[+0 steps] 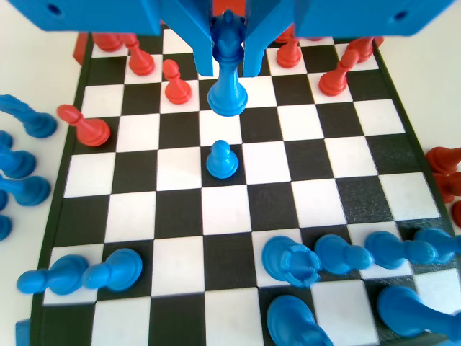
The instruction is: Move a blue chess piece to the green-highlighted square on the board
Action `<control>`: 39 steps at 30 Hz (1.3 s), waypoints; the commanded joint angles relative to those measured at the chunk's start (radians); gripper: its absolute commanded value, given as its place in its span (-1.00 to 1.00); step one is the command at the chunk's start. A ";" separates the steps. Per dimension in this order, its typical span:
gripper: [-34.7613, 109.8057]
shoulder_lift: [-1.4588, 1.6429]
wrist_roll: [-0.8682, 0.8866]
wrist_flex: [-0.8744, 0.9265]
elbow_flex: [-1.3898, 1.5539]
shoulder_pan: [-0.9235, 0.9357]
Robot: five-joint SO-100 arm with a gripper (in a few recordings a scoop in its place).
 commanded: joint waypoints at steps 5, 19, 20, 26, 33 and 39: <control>-0.51 -0.046 0.000 -0.044 -0.063 -0.018; -0.51 -0.063 -0.017 -0.109 -0.023 -0.021; -0.51 -0.063 -0.017 -0.112 -0.018 -0.023; -0.51 -0.060 -0.018 -0.120 0.008 -0.035; -0.51 -0.057 -0.034 -0.126 0.029 -0.032; -0.51 -0.057 -0.043 -0.138 0.037 -0.029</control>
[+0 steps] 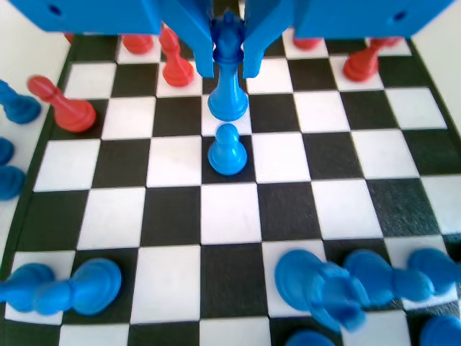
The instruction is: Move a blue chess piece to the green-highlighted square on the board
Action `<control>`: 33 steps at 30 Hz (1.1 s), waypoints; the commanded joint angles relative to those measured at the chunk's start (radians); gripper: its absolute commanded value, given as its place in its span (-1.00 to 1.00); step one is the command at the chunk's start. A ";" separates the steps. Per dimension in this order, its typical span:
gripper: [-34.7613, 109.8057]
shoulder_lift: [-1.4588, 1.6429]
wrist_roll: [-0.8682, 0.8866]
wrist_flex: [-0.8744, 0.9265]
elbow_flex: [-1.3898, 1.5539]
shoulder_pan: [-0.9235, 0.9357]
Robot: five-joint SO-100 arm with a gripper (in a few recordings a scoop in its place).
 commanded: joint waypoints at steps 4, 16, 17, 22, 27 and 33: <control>-0.48 0.028 -0.012 -0.002 0.000 -0.005; -0.37 0.041 0.002 -0.009 -0.009 -0.006; -0.37 0.044 0.006 -0.009 -0.012 -0.005; -0.37 0.092 0.008 -0.002 -0.014 0.008; -0.38 0.156 0.003 0.117 -0.071 0.023; -0.37 0.213 0.009 0.288 -0.215 0.051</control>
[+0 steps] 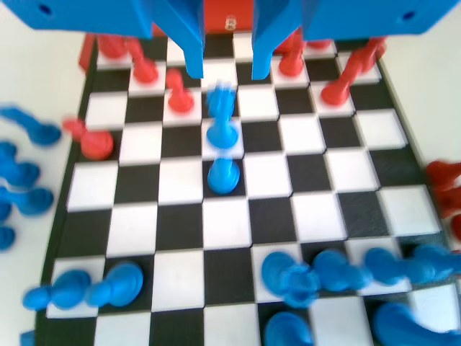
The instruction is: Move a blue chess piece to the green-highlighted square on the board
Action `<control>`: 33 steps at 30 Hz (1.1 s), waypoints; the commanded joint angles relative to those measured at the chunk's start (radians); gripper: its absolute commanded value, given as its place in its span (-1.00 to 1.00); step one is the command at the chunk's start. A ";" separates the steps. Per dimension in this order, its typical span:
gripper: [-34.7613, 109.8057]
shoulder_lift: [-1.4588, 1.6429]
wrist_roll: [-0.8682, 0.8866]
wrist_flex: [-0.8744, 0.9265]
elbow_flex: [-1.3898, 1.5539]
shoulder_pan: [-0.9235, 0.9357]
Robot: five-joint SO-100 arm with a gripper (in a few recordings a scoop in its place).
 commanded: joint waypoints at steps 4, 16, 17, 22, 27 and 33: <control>-0.37 0.146 0.009 0.133 -0.201 0.040; -0.51 0.390 -0.133 0.287 -0.227 0.078; -0.51 0.413 -0.140 0.296 -0.222 0.080; -0.51 0.514 -0.181 0.362 -0.210 0.091; -0.51 0.647 -0.230 0.405 -0.129 0.106; -0.51 0.876 -0.311 0.503 0.005 0.114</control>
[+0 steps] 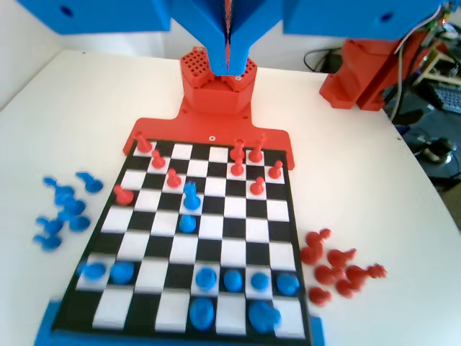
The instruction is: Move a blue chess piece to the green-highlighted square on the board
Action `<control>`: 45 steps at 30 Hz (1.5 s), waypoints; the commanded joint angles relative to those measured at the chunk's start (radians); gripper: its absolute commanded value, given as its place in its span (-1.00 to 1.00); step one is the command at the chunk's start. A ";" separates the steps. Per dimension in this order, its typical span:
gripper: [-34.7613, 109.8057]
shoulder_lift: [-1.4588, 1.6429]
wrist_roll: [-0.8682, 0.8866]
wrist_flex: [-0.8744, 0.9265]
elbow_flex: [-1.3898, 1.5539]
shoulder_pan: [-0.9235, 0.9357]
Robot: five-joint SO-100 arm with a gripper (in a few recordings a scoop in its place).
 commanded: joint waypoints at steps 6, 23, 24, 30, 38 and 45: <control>-0.51 0.396 -0.067 0.158 0.109 -0.014; -0.51 0.675 -0.048 0.341 0.133 -0.071; -0.51 0.692 -0.046 0.331 0.143 -0.072; -0.51 0.750 -0.037 0.305 0.166 -0.081; -0.51 0.828 -0.014 0.291 0.172 -0.097; -0.51 0.831 -0.012 0.288 0.173 -0.089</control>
